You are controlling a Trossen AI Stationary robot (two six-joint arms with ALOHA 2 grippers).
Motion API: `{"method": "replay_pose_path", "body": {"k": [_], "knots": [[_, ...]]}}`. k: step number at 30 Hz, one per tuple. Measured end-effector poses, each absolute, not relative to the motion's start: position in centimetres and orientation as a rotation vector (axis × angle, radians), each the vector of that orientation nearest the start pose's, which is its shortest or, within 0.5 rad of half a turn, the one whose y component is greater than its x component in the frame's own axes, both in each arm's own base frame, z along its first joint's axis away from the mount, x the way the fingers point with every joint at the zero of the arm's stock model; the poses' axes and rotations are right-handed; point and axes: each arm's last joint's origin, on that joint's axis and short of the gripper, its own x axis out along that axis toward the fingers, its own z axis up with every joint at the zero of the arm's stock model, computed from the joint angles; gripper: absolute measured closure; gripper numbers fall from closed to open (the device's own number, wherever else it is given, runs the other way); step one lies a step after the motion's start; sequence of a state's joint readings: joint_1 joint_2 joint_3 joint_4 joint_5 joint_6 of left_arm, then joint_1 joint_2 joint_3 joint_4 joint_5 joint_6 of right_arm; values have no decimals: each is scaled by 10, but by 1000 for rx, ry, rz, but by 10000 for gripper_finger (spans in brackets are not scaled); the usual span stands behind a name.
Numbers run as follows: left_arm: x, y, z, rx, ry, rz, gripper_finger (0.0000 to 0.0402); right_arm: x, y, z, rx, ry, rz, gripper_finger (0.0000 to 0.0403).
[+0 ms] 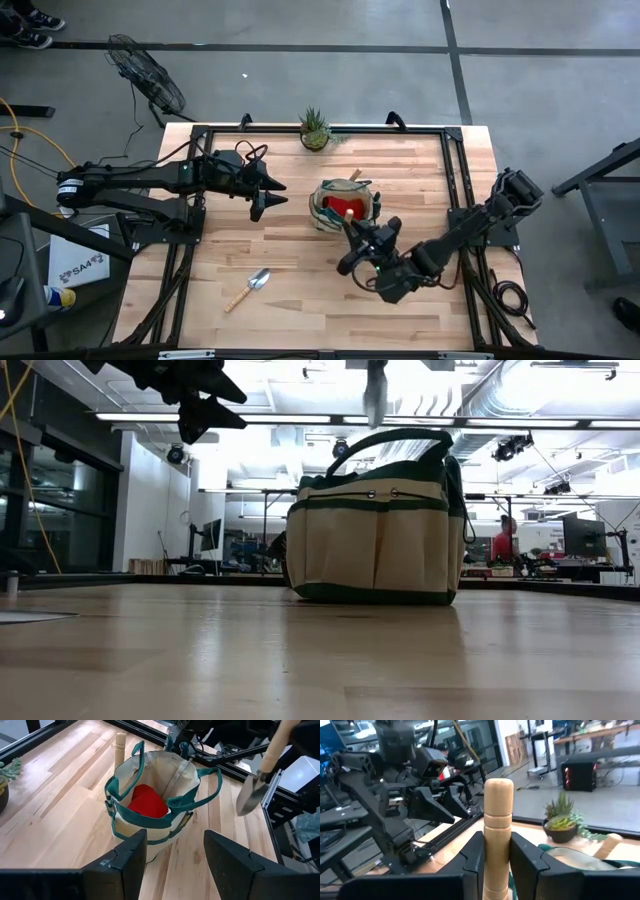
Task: Pick & Place Garden tools in Gardening bag
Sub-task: Put the right light brown trowel into the light brown gardening bag
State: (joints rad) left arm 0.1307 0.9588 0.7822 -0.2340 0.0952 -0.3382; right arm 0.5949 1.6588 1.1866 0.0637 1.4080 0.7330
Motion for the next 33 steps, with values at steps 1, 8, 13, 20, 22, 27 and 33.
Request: {"method": "replay_pose_path", "body": {"k": [1,8,13,20,22,27,33], "knots": [[207,24,297,-380,399,104,210,307,179,280,328,-84,-837,349],[207,24,297,-387,399,105,210,298,192,280,313,-99,-835,349],[207,24,297,-415,398,108,210,300,191,276,308,-22,-751,349],[207,24,297,-430,397,111,210,300,172,260,232,66,-808,349],[207,24,297,-432,397,112,210,302,163,255,226,110,-815,349],[207,24,297,-436,396,113,210,305,146,247,246,201,-833,349],[207,24,297,-439,395,117,210,307,136,245,233,236,-855,349]]}}
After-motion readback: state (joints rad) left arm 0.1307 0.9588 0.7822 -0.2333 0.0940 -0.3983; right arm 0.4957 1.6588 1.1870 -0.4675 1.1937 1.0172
